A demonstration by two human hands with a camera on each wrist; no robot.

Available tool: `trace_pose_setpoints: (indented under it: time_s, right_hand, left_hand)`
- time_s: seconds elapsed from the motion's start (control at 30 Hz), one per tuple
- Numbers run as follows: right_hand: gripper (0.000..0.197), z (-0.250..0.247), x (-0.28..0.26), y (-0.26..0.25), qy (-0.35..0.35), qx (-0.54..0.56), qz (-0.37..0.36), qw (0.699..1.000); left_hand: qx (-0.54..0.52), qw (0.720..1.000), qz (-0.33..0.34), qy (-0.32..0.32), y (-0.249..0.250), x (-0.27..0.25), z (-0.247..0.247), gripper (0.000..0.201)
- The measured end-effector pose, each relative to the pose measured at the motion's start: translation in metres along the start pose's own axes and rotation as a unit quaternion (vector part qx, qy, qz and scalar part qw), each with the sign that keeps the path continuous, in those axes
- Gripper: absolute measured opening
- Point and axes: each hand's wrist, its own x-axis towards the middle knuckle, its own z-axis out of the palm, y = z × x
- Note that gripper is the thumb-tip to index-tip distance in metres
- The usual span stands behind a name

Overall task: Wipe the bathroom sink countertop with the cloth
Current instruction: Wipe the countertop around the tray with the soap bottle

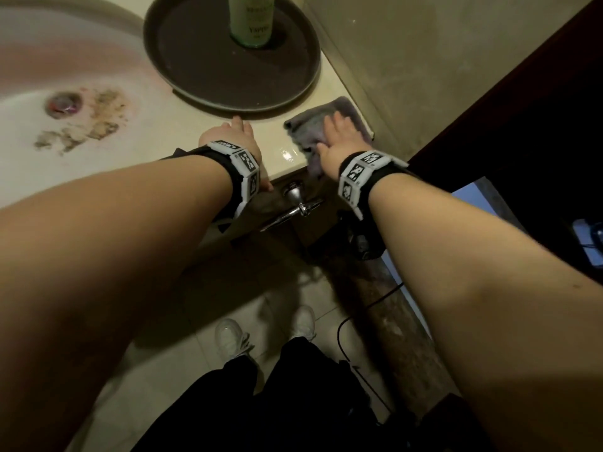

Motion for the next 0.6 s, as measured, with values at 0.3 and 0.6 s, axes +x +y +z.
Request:
trace_pose_setpoints:
  time_s: [0.3,0.6]
  right_hand:
    - [0.062,-0.015,0.028,0.003,0.018,-0.001,0.062,0.998]
    - [0.066,0.009,0.004,-0.01,0.027,-0.013,0.045,0.999]
  left_hand:
    - [0.043,0.999,0.009,-0.026,0.002,0.005,0.001,0.115]
    - [-0.005,1.0,0.0,-0.02,0.001,0.005,0.002,0.116]
